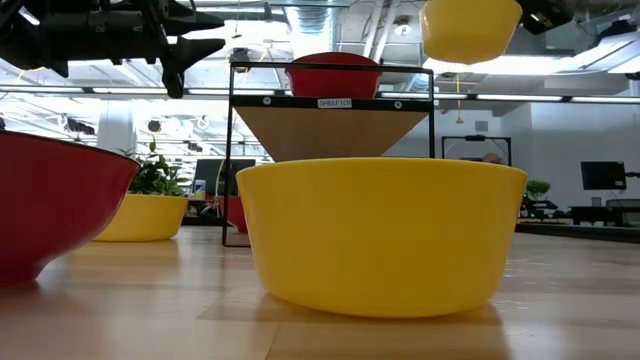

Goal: Pick & Place Mini bowls
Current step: Put the right yellow bowl on the shelf

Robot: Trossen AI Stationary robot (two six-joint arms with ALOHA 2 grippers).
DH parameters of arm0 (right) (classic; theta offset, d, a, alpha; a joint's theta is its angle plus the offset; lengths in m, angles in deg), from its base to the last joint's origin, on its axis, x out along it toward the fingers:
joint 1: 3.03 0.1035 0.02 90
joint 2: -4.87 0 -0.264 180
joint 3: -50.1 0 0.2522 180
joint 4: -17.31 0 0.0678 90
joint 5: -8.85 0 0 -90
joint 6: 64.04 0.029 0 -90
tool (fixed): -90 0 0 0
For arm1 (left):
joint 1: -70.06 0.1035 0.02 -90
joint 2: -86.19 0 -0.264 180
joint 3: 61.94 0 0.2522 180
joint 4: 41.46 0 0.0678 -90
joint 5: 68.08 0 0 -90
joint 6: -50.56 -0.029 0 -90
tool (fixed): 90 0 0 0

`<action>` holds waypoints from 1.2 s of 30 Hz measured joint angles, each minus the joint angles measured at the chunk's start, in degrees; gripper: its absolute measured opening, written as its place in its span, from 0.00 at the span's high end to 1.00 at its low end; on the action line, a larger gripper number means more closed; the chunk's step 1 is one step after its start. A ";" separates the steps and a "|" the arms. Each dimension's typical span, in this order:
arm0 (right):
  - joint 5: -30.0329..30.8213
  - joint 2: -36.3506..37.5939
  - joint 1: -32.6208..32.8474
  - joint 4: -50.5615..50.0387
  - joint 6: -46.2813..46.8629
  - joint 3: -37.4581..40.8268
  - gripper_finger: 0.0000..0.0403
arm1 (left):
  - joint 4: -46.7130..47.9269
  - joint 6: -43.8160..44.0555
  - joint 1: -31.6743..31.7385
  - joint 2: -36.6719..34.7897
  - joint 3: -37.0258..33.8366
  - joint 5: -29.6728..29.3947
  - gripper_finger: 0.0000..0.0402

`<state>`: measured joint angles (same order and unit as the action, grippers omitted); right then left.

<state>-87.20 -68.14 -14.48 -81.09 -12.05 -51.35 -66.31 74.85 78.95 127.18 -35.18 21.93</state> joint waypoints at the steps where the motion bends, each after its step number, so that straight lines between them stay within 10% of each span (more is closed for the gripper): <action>1: 0.00 -0.03 0.32 0.30 0.00 -0.09 1.00 | -0.02 0.00 0.02 0.00 0.00 -0.02 0.67; 36: -10.55 -6.90 -10.26 25.84 -9.08 -9.53 1.00 | 0.00 0.02 0.02 0.02 0.00 0.00 0.67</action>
<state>-97.74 -75.04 -24.74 -55.25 -21.12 -60.88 -66.31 74.87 78.97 127.20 -35.18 21.93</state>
